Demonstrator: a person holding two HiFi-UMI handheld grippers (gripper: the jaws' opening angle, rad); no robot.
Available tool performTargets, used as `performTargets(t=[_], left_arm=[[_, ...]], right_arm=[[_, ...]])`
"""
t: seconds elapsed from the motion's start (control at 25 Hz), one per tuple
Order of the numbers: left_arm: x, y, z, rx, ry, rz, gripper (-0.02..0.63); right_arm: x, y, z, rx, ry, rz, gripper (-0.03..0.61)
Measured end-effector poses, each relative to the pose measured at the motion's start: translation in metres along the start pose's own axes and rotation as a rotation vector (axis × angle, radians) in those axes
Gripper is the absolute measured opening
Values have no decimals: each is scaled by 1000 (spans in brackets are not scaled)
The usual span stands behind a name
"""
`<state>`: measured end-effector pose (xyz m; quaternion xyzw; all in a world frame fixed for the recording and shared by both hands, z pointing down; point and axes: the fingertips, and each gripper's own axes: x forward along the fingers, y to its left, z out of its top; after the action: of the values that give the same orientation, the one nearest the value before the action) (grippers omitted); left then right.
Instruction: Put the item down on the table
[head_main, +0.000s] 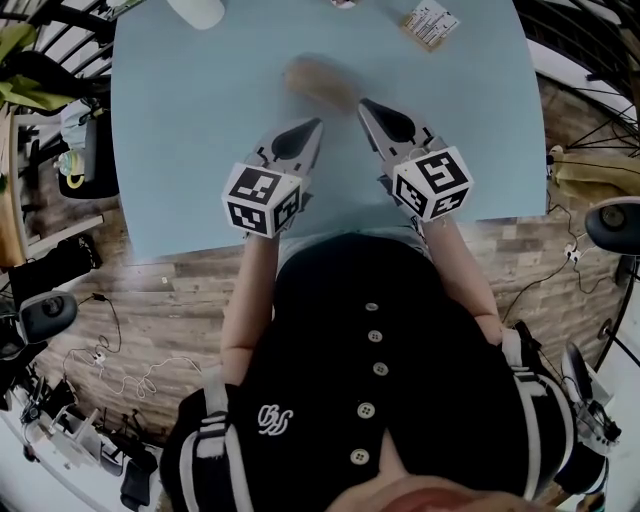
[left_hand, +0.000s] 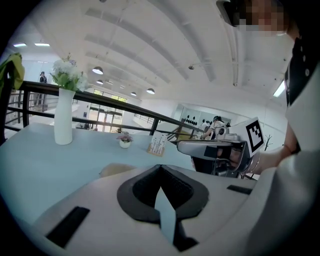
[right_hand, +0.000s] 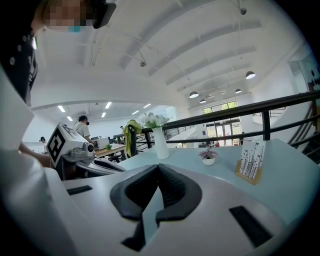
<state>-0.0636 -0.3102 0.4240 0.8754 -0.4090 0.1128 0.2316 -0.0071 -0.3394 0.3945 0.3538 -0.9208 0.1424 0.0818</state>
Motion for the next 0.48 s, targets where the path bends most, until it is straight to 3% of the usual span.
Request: performTargets(t=[0.48], left_arm=[[-2,7,-4,-42,-5,11,9]], right_arm=[[7,17,-9,-7,38,70,9]])
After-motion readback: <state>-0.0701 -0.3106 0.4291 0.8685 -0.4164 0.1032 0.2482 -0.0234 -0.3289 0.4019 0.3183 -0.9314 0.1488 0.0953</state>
